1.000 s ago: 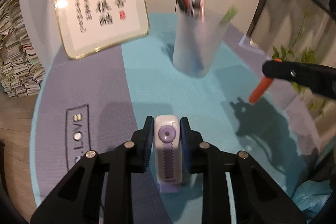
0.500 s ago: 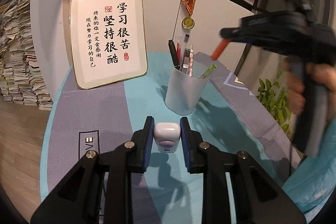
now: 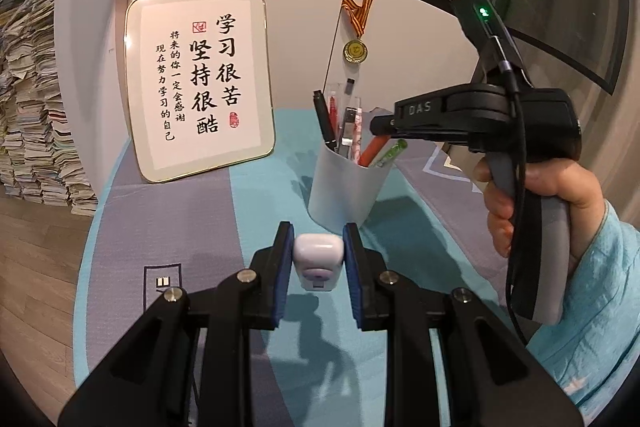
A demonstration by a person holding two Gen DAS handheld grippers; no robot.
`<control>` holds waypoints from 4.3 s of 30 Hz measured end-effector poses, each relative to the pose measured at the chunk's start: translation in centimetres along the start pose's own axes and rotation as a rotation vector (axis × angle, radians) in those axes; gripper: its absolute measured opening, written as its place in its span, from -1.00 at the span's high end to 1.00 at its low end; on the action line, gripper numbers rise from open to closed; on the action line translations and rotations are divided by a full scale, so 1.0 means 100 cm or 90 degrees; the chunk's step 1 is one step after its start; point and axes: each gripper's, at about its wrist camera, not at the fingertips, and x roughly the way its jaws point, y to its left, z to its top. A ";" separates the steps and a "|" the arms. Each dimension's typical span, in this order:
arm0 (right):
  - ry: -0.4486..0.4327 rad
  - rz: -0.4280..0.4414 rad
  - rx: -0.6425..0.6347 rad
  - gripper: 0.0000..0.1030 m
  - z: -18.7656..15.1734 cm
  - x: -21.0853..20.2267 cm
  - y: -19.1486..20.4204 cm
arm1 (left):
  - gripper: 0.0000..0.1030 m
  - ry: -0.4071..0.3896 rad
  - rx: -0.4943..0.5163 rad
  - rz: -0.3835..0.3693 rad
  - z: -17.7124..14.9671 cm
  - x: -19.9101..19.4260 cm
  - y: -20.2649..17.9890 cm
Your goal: Organize stationery
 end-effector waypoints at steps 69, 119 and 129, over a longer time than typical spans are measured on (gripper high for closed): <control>0.031 0.033 0.097 -0.08 -0.096 -0.074 -0.092 | 0.48 -0.031 -0.053 0.094 0.076 0.087 -0.048; -0.127 -0.059 0.026 -0.12 -0.115 -0.188 -0.018 | -0.88 -0.128 0.088 0.141 0.020 -0.075 -0.084; -0.224 -0.115 -0.013 -0.16 -0.145 -0.261 0.023 | -0.97 -0.191 0.079 0.150 -0.003 -0.154 -0.093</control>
